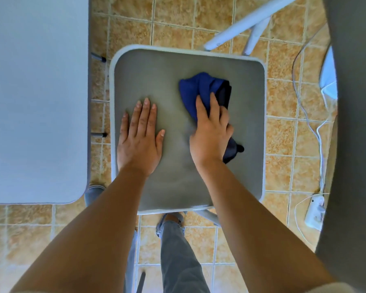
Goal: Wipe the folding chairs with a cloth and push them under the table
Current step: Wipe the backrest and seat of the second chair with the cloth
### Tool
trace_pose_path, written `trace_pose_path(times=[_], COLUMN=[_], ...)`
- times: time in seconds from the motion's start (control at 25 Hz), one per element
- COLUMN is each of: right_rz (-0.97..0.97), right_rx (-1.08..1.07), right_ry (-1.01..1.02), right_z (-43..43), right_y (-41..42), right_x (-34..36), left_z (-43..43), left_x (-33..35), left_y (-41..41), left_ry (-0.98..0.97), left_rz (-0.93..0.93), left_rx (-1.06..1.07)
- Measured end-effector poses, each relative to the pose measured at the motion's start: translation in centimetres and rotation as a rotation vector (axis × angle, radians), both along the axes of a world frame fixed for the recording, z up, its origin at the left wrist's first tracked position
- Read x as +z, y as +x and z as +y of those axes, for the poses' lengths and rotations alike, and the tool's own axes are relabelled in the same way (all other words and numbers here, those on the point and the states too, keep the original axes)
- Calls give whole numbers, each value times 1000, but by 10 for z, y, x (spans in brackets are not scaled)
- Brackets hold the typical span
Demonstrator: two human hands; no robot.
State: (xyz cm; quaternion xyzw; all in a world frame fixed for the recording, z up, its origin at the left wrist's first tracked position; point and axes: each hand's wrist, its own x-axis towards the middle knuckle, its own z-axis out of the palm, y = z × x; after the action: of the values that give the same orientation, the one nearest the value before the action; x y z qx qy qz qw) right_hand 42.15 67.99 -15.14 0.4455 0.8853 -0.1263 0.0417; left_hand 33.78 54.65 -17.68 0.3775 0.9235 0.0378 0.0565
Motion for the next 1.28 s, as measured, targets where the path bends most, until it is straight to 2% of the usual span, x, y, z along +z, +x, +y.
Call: trace_pose_path(times=[0.08, 0.2, 0.32, 0.4, 0.52, 0.6, 0.76, 0.84, 0.92, 1.0, 1.08, 1.28], right_rz=[-13, -30, -44, -35, -19, 27, 14, -15, -29, -34, -20, 29], right_rx=[67, -107, -314, -330, -134, 57, 336, 312, 198, 82, 57, 455], right_ry=[22, 51, 45, 42, 57, 49, 48, 82, 85, 70, 71, 67], right_z=[-17, -3, 34, 50, 37, 14, -15, -4, 15, 31, 38, -1], right_y=[30, 60, 35, -2, -53, -67, -27, -5, -11, -42, -87, -145], right_x=[1, -2, -5, -4, -2, 1, 4, 4, 1, 1, 2, 8], left_z=[0, 0, -1, -2, -7, -12, -17, -15, -15, -15, -16, -16], left_x=[0, -1, 0, 2, 5, 5, 2, 3, 3, 1, -1, -1], left_y=[-1, -2, -3, -4, -5, -3, -3, -2, -2, -3, -4, -5], left_ry=[1, -6, 22, 96, 170, 126, 30, 17, 16, 5, -2, -2], left_rz=[-2, -2, -15, -40, -41, -23, -50, -49, -42, -41, -39, -37], left_rx=[-4, -6, -8, -6, 85, 136, 121, 122, 119, 115, 116, 107])
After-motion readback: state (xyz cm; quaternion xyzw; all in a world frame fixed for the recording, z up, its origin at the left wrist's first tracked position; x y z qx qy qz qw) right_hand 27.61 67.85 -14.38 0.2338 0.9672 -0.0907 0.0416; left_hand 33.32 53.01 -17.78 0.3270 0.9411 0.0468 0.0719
